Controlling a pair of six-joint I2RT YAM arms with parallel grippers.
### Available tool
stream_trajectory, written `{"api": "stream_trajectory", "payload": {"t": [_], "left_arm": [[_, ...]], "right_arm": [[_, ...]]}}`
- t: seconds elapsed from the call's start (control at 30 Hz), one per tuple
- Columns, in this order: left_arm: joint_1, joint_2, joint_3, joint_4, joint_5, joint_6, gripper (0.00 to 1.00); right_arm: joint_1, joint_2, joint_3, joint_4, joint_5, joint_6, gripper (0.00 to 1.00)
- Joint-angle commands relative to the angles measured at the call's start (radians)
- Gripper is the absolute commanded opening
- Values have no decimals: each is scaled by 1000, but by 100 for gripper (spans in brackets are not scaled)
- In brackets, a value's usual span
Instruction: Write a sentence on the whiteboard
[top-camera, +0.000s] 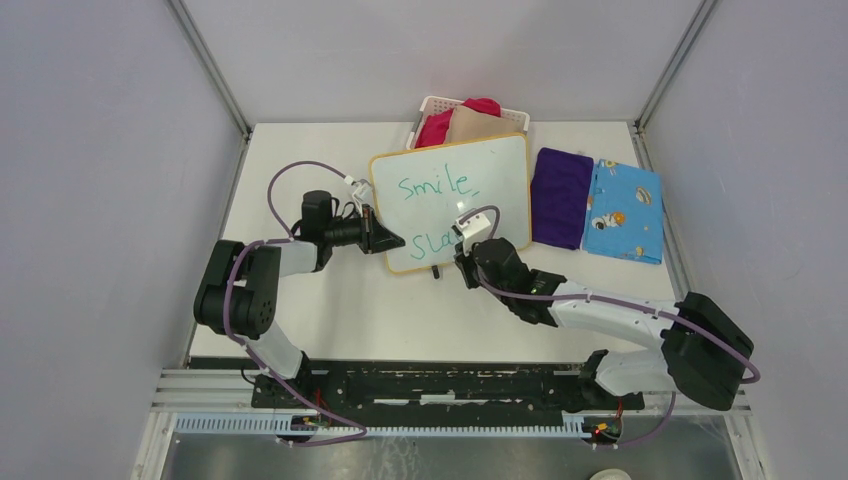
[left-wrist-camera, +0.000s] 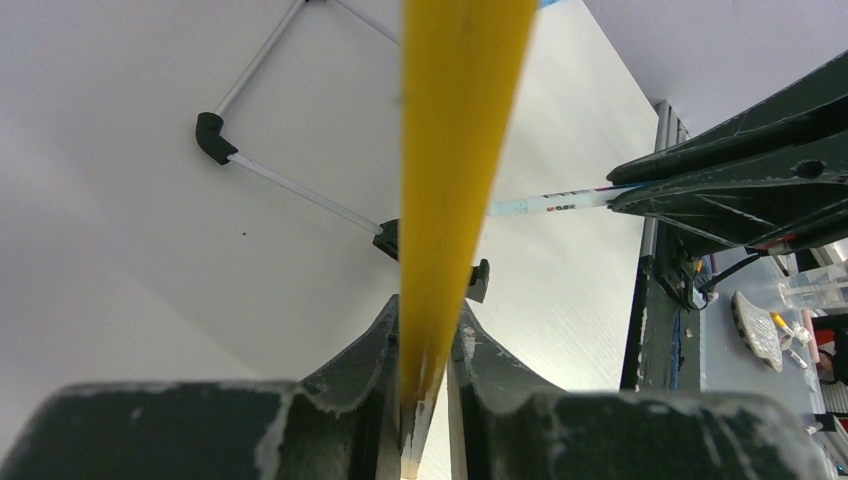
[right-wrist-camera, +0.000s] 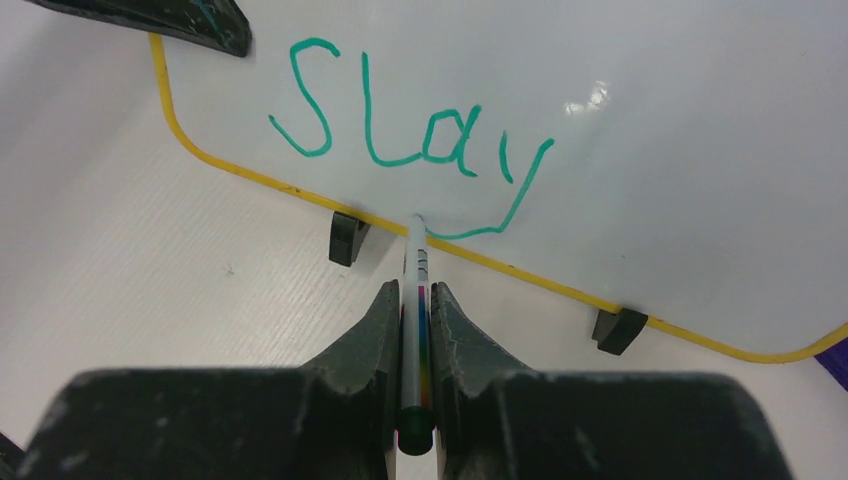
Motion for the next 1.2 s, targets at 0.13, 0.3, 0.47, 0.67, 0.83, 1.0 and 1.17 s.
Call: {"api": "stream_trajectory", "payload": {"t": [0.13, 0.3, 0.47, 0.67, 0.83, 1.0, 1.17], "left_arm": [[-27, 20, -5, -143, -103, 69, 2], [-27, 22, -3, -143, -101, 69, 2], [-27, 20, -3, -143, -101, 68, 2], [-27, 22, -3, -145, -101, 70, 2], [-27, 22, -3, -145, -101, 70, 2], [-27, 22, -2, -146, -101, 70, 2], [-27, 22, -2, -148, -102, 71, 2]], "right_arm": [[9, -89, 57, 35, 26, -2, 0], [47, -80, 93, 34, 37, -37, 0], [82, -33, 127, 48, 56, -58, 0], [83, 12, 174, 63, 64, -59, 0], [83, 52, 209, 63, 74, -65, 0], [83, 75, 223, 61, 80, -66, 0], [83, 97, 232, 60, 80, -67, 0]]}}
